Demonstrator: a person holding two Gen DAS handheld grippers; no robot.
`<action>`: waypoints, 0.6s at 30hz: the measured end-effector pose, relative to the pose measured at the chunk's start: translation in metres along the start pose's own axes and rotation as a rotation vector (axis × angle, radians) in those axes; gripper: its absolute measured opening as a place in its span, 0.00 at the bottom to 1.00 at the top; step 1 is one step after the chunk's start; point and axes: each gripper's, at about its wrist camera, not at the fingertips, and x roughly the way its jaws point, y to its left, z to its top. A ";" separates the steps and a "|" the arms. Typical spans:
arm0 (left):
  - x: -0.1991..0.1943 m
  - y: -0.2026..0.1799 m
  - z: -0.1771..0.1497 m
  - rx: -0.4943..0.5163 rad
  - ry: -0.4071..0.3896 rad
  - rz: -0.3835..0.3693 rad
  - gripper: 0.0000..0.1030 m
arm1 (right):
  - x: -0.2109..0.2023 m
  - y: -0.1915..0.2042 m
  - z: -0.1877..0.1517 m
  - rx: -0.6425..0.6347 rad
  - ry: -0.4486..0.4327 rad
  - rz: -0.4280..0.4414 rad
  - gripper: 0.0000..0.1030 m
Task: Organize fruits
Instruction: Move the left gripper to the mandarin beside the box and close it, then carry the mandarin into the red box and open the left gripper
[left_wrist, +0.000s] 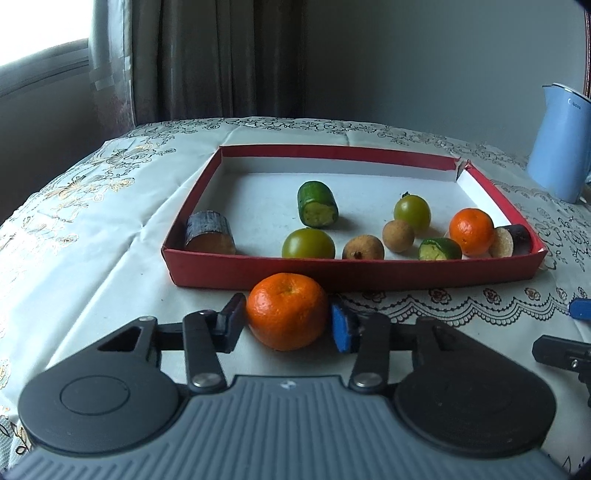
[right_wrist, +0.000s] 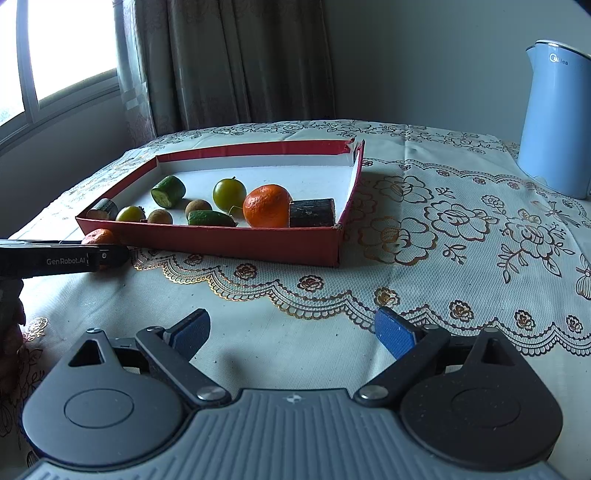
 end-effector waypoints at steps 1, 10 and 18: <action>0.000 0.000 0.000 -0.002 0.000 -0.002 0.41 | 0.000 0.000 0.000 0.000 0.000 0.000 0.94; -0.002 0.000 -0.001 -0.004 -0.004 -0.003 0.40 | 0.000 -0.001 0.000 0.010 -0.002 0.009 0.94; -0.011 0.000 -0.006 0.012 -0.012 0.021 0.40 | -0.001 -0.002 0.000 0.013 -0.003 0.012 0.95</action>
